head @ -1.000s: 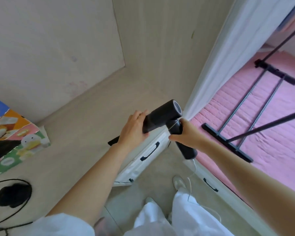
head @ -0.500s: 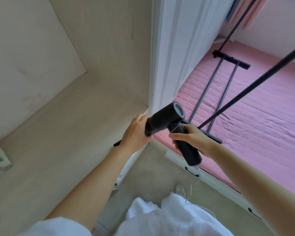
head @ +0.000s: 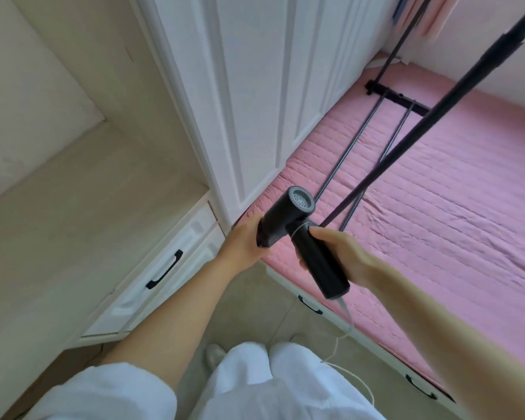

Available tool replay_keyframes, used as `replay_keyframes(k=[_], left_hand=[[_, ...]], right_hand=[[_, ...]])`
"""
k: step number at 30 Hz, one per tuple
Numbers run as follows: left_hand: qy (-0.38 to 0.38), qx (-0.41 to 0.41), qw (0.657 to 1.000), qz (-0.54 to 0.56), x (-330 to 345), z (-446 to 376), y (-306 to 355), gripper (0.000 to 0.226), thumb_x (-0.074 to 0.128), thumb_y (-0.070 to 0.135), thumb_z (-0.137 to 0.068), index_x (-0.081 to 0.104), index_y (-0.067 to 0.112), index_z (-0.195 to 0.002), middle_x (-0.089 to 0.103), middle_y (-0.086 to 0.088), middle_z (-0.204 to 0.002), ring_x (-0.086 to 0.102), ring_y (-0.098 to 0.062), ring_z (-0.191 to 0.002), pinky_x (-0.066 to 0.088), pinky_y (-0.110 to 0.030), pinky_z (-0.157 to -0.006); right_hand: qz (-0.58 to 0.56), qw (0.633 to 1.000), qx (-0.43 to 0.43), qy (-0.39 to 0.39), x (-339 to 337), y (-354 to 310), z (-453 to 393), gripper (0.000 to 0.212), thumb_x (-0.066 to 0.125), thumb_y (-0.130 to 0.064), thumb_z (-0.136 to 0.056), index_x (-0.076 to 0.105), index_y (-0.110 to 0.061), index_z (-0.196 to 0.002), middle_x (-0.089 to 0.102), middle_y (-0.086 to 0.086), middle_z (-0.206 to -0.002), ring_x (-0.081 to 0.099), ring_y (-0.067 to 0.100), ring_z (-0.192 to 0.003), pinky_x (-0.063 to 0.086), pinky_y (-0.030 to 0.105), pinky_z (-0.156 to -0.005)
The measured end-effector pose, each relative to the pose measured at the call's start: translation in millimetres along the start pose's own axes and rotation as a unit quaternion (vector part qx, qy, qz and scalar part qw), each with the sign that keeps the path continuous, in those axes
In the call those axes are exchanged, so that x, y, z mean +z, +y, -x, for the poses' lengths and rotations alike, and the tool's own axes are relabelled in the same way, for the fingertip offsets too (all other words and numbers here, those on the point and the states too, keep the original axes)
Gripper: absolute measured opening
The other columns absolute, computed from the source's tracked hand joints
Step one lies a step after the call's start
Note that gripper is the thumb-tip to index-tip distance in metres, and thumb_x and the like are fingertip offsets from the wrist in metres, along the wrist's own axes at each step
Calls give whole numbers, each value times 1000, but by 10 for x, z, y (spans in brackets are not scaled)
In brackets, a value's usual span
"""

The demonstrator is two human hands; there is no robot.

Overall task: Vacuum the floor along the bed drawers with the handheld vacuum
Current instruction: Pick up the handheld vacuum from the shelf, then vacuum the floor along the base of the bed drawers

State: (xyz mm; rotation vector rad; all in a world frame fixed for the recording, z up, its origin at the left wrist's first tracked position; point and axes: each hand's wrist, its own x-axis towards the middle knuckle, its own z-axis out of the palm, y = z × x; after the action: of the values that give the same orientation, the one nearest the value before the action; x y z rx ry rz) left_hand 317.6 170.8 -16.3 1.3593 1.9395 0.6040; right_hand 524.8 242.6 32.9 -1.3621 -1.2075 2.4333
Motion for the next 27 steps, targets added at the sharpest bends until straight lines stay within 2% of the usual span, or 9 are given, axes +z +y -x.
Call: replay_keyframes(k=[5,9,11,14,17,21,23,25,27], left_hand=[[-47,-27,998,30,322,-178,68,49,78,8,-82,55,16,-125,67,1,-108,63,-20,-99,51,-35,-86],[-98,-28,995,20,510,-302,2,39,77,14,-86,50,26,-110,61,5,-100,61,-20,-96,41,-29,-75],[-109,-34,993,18,638,-351,-105,40,80,15,-84,49,27,-106,62,5,-98,63,-21,-95,45,-30,-75],[-115,-51,991,43,878,-430,-337,41,83,16,-80,55,23,-108,66,4,-99,65,-20,-94,53,-36,-83],[-105,-54,992,53,1167,-601,-634,43,81,10,-81,58,19,-116,64,4,-98,62,-19,-95,46,-28,-76],[-109,-42,993,22,1626,-962,-1294,54,77,15,-84,55,25,-133,69,2,-119,63,-20,-110,51,-36,-93],[-110,-25,994,-1,1838,-1120,-1689,61,75,15,-83,51,30,-137,66,3,-127,61,-21,-117,52,-42,-95],[-114,6,993,-43,2037,-1256,-2101,70,71,10,-80,47,33,-141,61,2,-135,54,-23,-129,50,-45,-99],[-95,48,990,-94,2243,-1363,-2523,78,68,-1,-78,46,24,-148,51,-2,-148,39,-25,-144,41,-48,-112]], right_hand=[[18,999,36,25,-356,67,-91,42,48,-38,-90,60,0,-105,67,18,-89,62,29,-74,49,38,-73],[50,997,56,34,-477,149,-207,40,41,-37,-92,61,-2,-98,69,18,-85,62,31,-74,51,41,-74],[64,994,75,45,-491,219,-301,41,43,-39,-94,61,-1,-99,68,17,-88,63,31,-75,53,37,-69],[106,989,59,84,-505,413,-505,41,54,-40,-92,61,-1,-102,65,20,-92,64,28,-70,54,35,-64],[155,980,34,123,-563,707,-877,38,61,-42,-87,61,-4,-88,61,16,-77,61,26,-59,54,37,-61],[223,961,13,163,-712,1207,-1610,47,65,-54,-80,60,-8,-74,61,7,-58,58,18,-47,50,29,-50],[243,955,2,167,-790,1457,-1972,45,67,-53,-79,57,-11,-67,58,2,-53,54,14,-42,45,24,-45],[266,950,-13,162,-859,1709,-2315,44,67,-53,-79,55,-13,-64,58,3,-53,55,15,-42,46,25,-45],[296,942,-23,155,-922,1996,-2648,46,68,-55,-77,57,-12,-65,60,3,-52,59,17,-44,50,30,-50]])
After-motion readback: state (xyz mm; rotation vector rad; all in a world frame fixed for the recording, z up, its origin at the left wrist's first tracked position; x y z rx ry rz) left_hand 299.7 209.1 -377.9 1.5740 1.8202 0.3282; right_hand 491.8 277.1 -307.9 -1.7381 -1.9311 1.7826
